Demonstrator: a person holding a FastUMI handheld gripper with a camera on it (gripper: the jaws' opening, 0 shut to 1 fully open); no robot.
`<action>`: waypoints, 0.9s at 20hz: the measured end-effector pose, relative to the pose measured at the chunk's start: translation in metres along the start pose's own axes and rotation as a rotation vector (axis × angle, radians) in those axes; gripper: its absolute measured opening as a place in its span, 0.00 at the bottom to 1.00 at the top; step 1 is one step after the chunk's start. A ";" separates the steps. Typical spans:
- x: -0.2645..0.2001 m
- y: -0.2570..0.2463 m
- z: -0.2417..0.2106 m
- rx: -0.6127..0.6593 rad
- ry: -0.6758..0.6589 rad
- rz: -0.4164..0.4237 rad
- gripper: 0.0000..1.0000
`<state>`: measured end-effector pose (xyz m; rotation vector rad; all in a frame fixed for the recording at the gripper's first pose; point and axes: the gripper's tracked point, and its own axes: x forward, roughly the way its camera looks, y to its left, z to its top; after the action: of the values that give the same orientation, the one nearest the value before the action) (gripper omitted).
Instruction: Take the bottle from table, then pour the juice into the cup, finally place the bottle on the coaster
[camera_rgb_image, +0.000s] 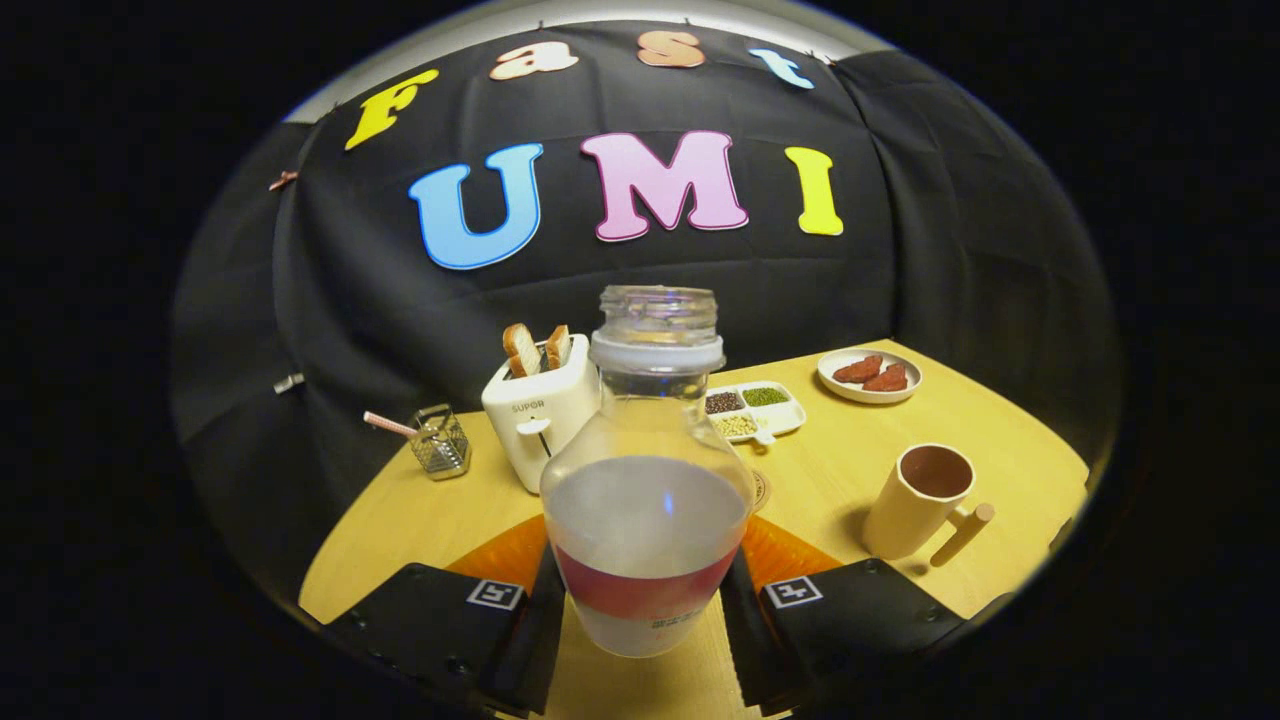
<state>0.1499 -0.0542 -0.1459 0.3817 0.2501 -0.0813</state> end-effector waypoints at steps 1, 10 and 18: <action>-0.001 0.003 0.004 0.065 0.004 0.031 0.72; 0.013 -0.051 0.003 0.560 0.085 0.039 0.72; 0.041 -0.102 -0.005 0.858 0.160 -0.032 0.72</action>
<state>0.1756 -0.1479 -0.1970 1.2408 0.3740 -0.1899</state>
